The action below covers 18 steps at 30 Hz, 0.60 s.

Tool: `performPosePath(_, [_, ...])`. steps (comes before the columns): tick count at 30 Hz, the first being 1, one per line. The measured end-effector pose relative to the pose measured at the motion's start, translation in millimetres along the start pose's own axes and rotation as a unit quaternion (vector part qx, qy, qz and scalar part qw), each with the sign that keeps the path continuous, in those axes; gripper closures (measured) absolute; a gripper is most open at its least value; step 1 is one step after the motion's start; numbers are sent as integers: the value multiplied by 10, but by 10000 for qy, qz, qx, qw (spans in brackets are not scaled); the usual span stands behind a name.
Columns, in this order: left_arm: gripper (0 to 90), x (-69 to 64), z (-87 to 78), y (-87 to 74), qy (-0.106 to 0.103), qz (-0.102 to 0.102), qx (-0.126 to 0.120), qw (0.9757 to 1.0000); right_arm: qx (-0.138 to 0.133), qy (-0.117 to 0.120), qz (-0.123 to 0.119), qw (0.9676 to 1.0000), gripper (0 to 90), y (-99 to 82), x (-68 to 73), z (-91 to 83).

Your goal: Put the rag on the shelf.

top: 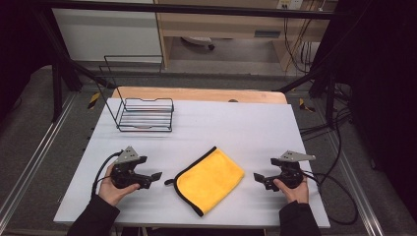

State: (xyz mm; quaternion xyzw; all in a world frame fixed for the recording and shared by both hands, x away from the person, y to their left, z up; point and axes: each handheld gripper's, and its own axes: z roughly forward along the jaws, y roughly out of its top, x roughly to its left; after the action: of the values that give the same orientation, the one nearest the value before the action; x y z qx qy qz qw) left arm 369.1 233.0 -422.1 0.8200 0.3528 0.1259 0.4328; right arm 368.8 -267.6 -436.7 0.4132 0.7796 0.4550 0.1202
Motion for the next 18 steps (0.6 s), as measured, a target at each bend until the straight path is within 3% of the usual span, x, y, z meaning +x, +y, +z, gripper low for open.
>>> performPosePath(9, [172, -175, 184, 132, -102, -11, 228, 9997, -22, -18, 12, 10000, 10, 1, 0, 1])
performPosePath(13, [224, -264, 338, 203, -103, 84, 425, 9990, 15, -24, -2, 10000, 12, 2, -1, 8])
performPosePath(18, [363, -346, 529, 252, -172, 106, 639, 9978, 46, -49, 16, 10000, 16, 4, 3, 19])
